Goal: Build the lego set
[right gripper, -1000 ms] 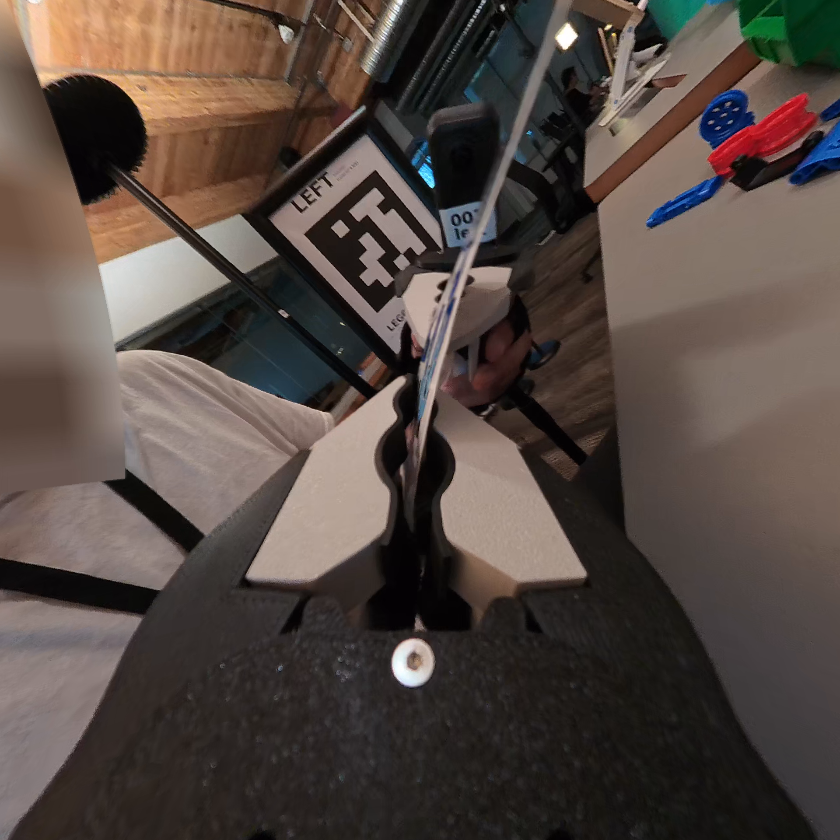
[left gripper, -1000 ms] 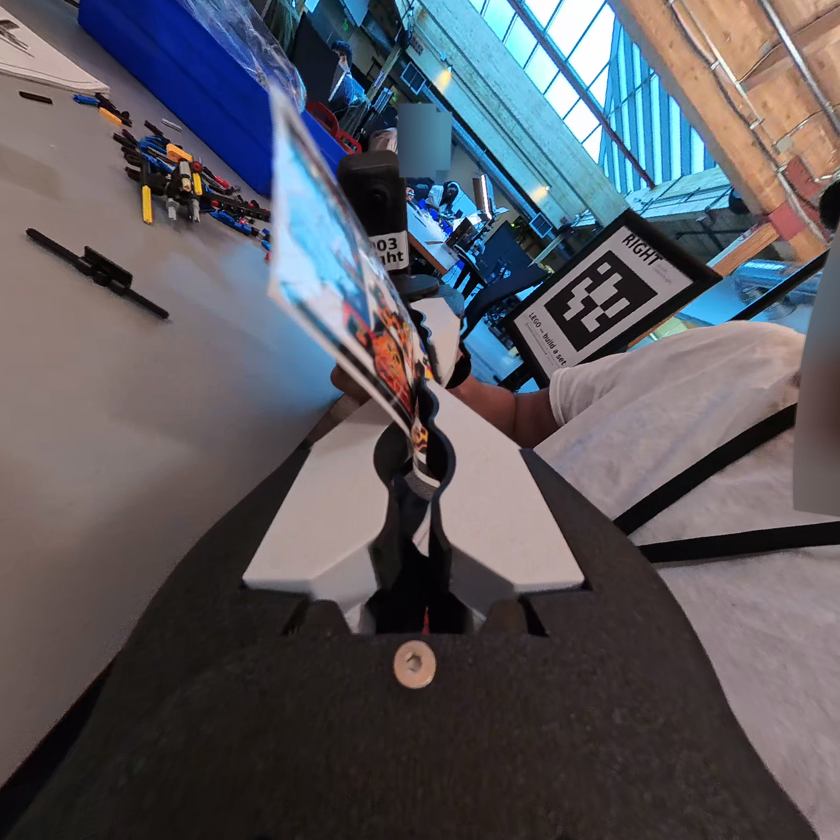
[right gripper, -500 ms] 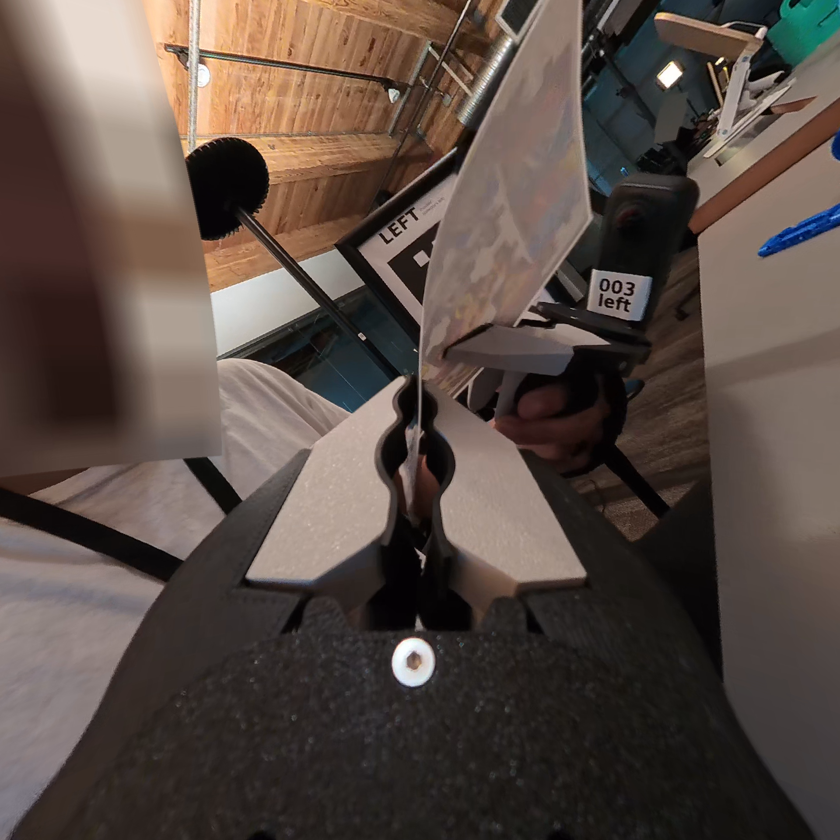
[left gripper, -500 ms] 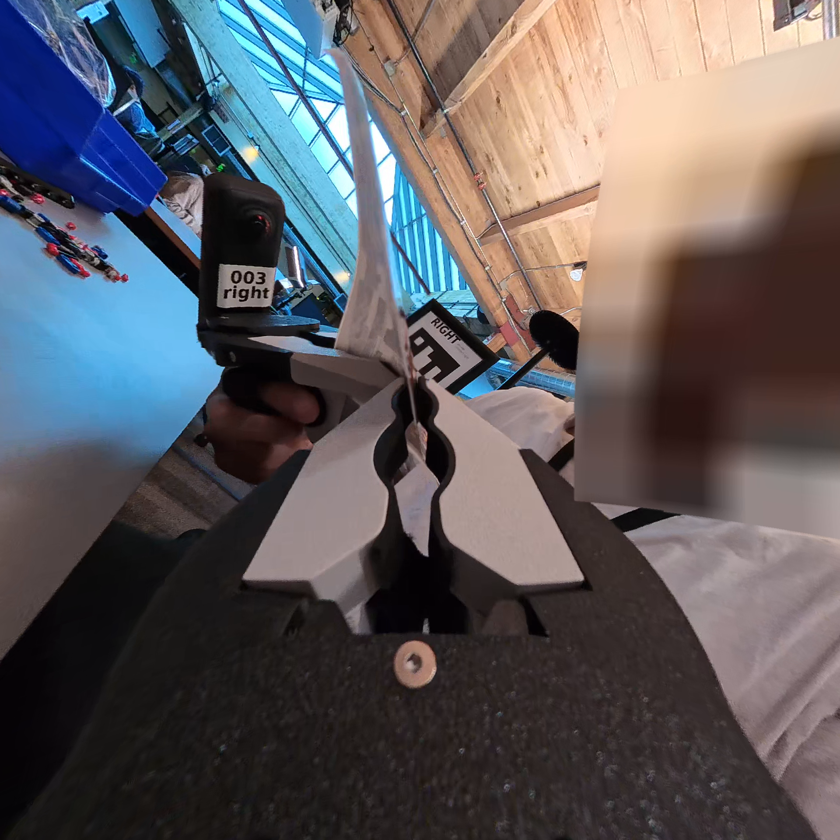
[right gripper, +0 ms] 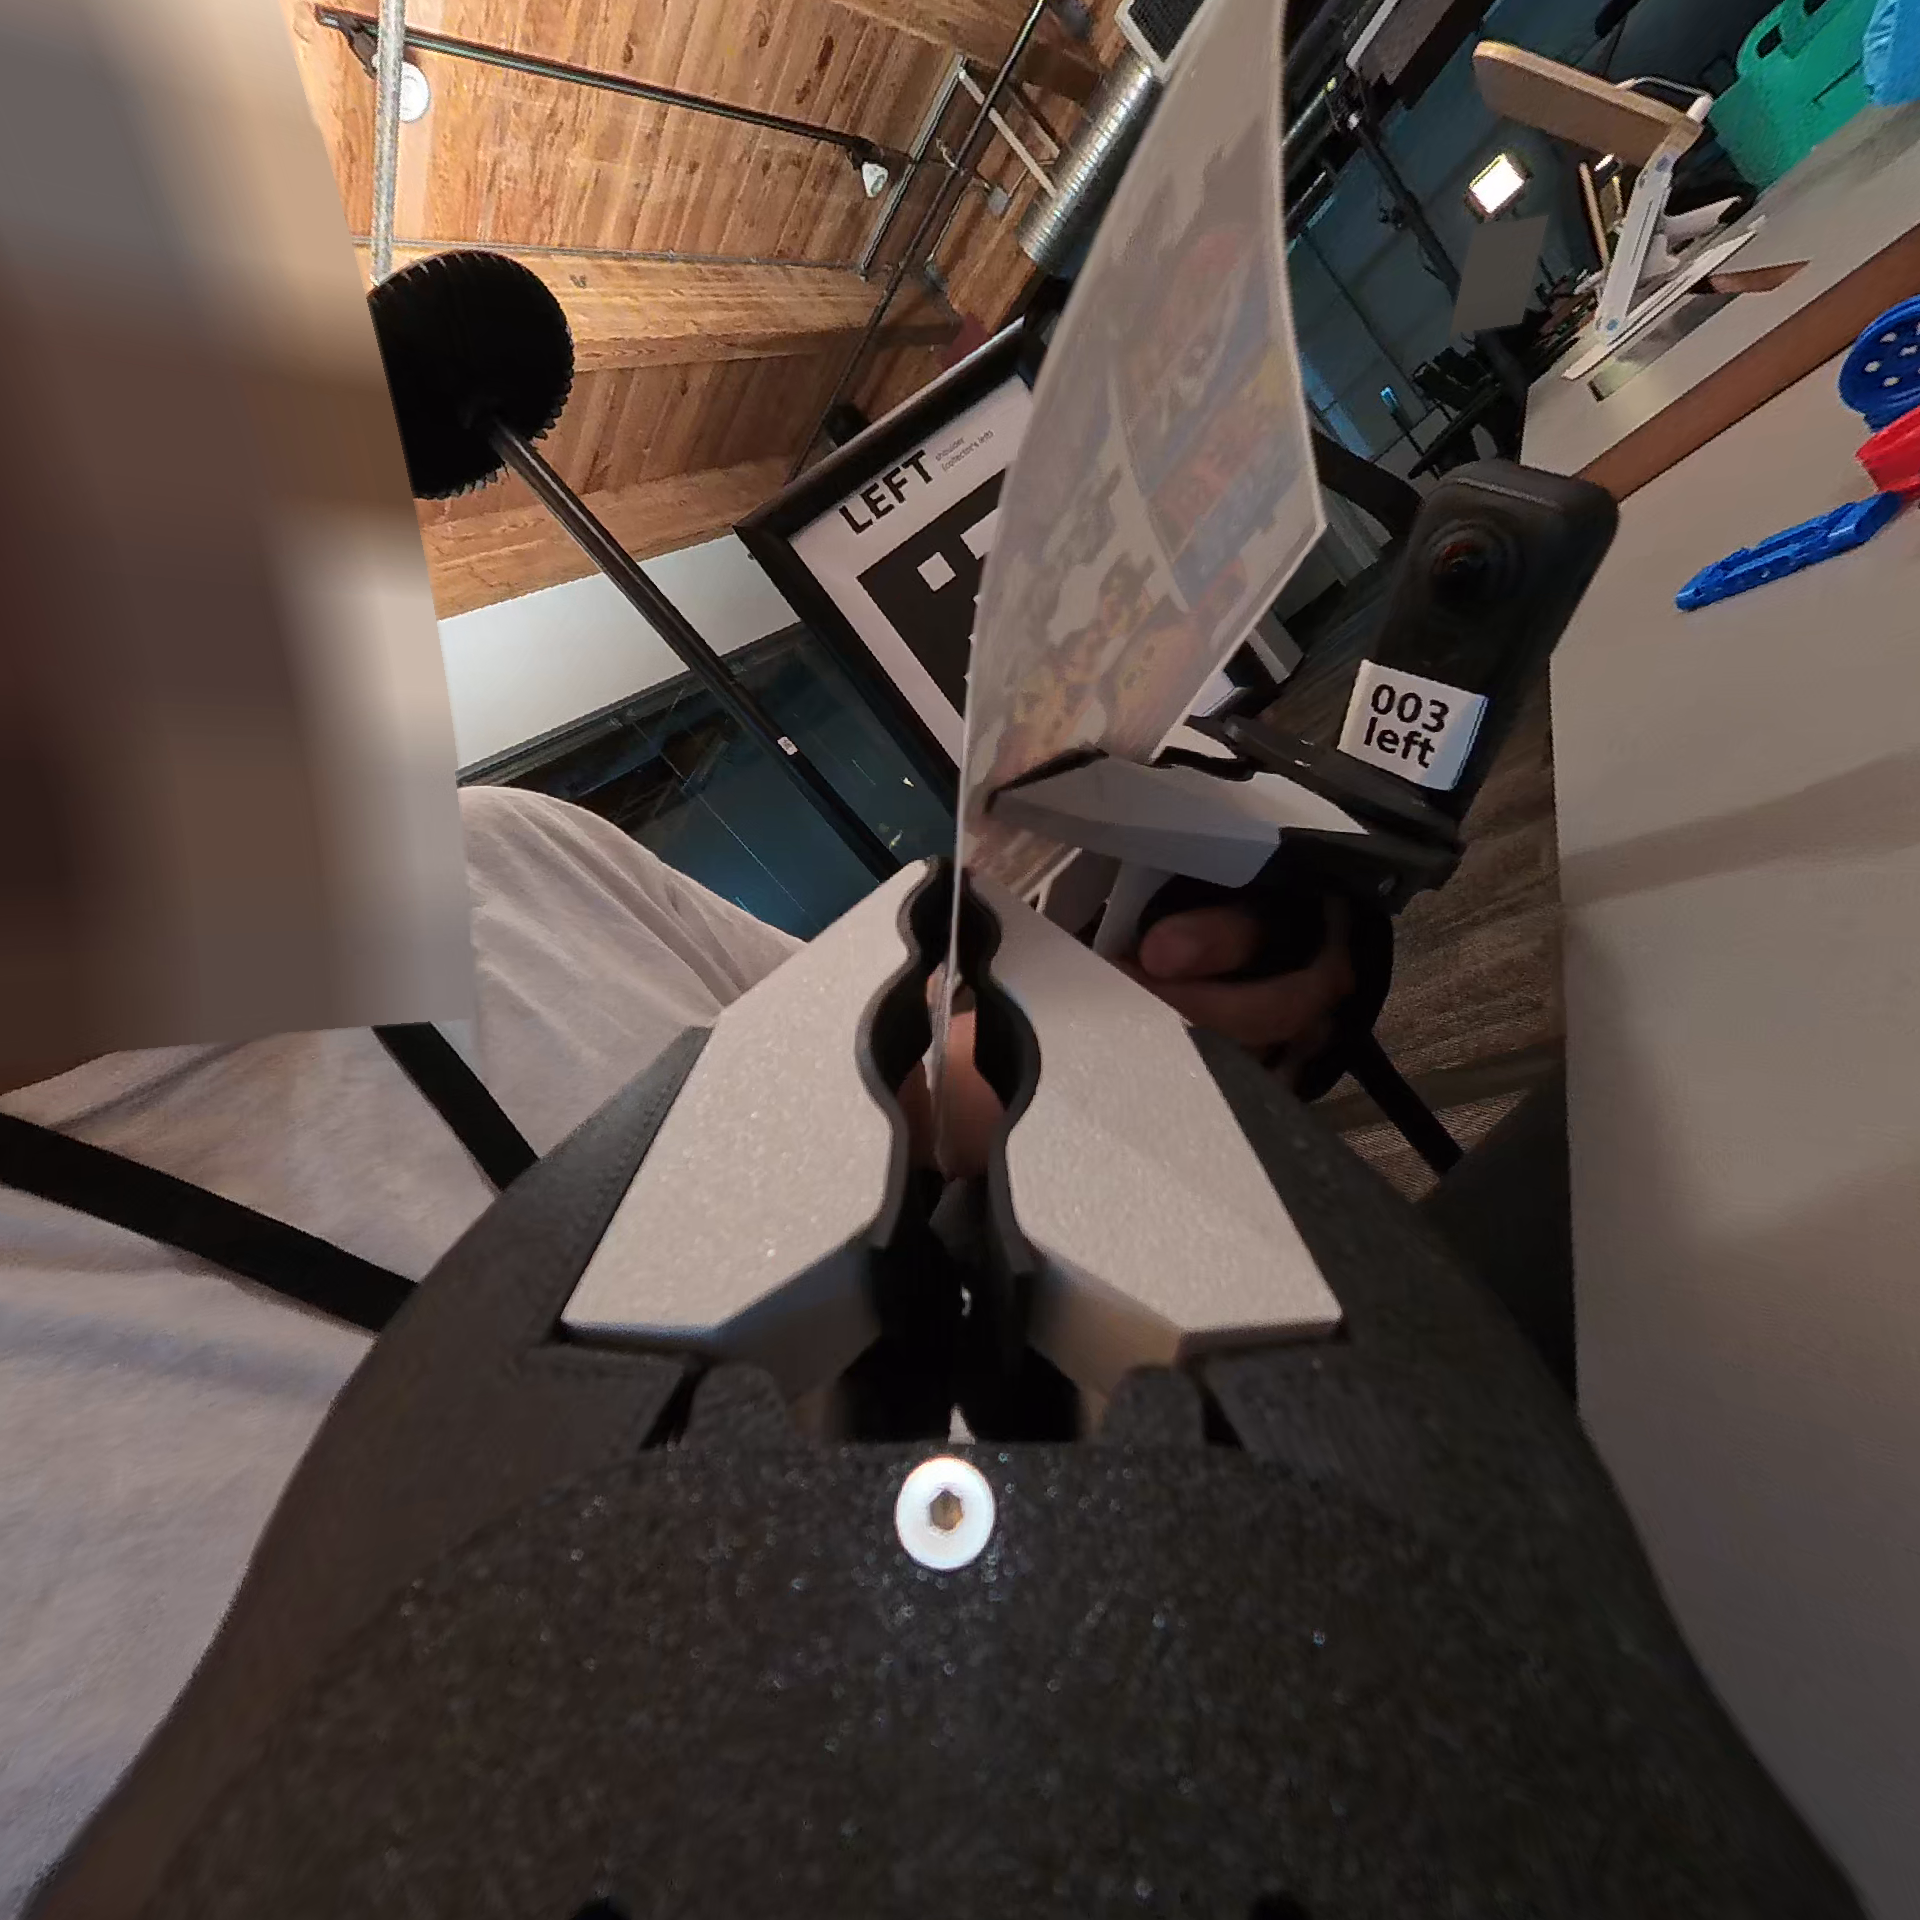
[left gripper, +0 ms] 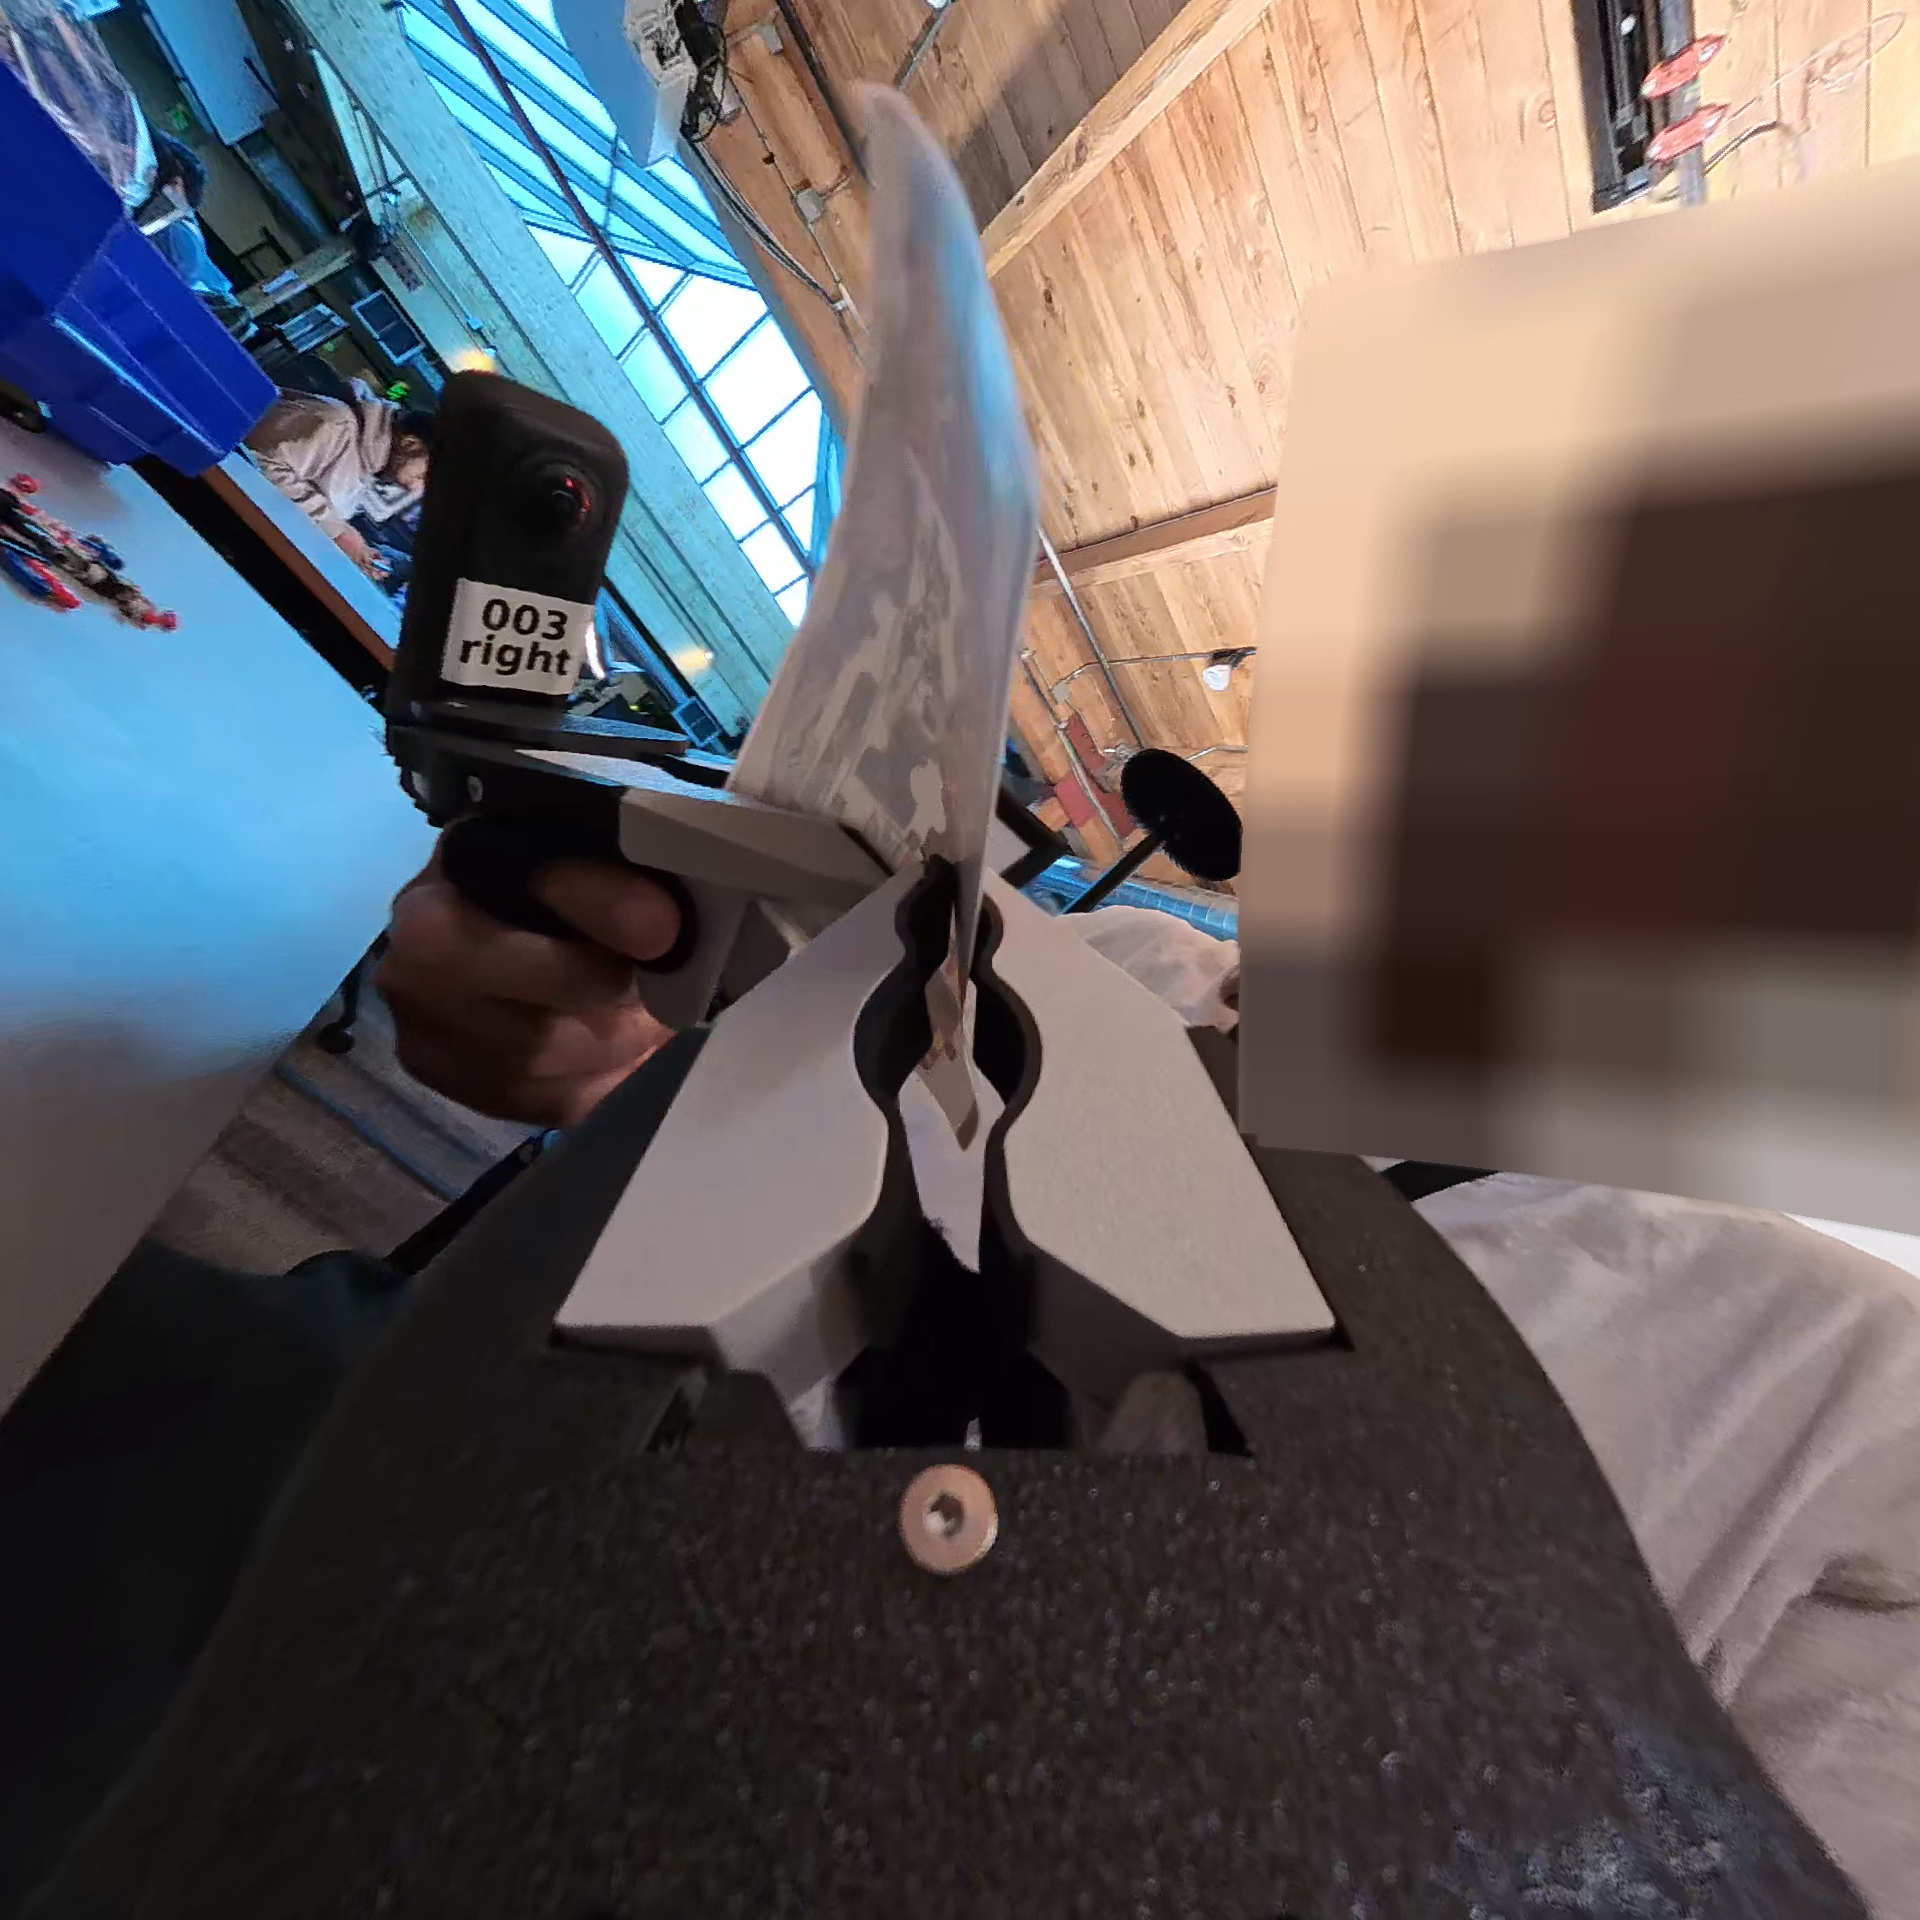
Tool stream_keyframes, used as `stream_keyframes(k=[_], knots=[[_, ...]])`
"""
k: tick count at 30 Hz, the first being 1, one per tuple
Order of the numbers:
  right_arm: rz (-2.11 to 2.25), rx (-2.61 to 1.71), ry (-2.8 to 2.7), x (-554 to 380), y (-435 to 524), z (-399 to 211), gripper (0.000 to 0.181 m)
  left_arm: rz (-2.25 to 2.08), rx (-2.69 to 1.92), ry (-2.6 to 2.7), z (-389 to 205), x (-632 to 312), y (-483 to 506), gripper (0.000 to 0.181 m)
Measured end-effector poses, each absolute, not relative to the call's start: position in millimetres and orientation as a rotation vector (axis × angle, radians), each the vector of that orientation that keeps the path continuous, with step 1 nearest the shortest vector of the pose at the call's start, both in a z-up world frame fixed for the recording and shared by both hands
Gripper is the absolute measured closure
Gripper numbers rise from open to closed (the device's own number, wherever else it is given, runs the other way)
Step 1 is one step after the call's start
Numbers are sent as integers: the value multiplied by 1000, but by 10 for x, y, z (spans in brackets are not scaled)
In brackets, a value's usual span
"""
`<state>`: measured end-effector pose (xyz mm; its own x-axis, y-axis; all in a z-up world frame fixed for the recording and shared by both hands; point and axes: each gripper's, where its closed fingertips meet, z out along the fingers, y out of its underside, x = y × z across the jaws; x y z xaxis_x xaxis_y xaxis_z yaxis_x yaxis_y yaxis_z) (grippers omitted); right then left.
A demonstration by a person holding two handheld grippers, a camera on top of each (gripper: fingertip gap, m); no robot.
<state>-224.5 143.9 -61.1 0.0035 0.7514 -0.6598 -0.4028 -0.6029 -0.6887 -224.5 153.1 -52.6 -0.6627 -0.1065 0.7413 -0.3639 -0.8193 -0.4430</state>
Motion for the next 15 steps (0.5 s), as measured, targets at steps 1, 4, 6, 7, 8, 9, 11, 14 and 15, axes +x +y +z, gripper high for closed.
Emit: stream_keyframes(k=[1,4,6,7,8,9,11,14,15], knots=[[1734,-1434,-371,-2234,1447,-607,181,2591,1246,-897,-552,-2237,1545,181],[1738,-1440,-344,-2203,1475,-596,174,2590,1313,-951,-589,-2234,1577,181],[1730,-1463,-342,-2211,1488,-618,173,2585,1342,-978,-603,-2230,1579,181],[1717,-1478,-340,-2216,1500,-636,174,2579,1356,-992,-614,-2225,1574,181],[1705,-1496,-336,-2221,1512,-660,175,2573,1370,-1008,-628,-2218,1568,181],[1695,-1508,-326,-2218,1528,-677,176,2568,1384,-1022,-642,-2211,1562,181],[1687,-1534,-317,-2212,1543,-712,181,2562,1407,-1040,-661,-2201,1565,181],[1667,-1549,-324,-2202,1547,-738,181,2558,1425,-1053,-680,-2196,1575,181],[1671,-1547,-331,-2205,1538,-735,181,2560,1423,-1046,-678,-2199,1582,181]])
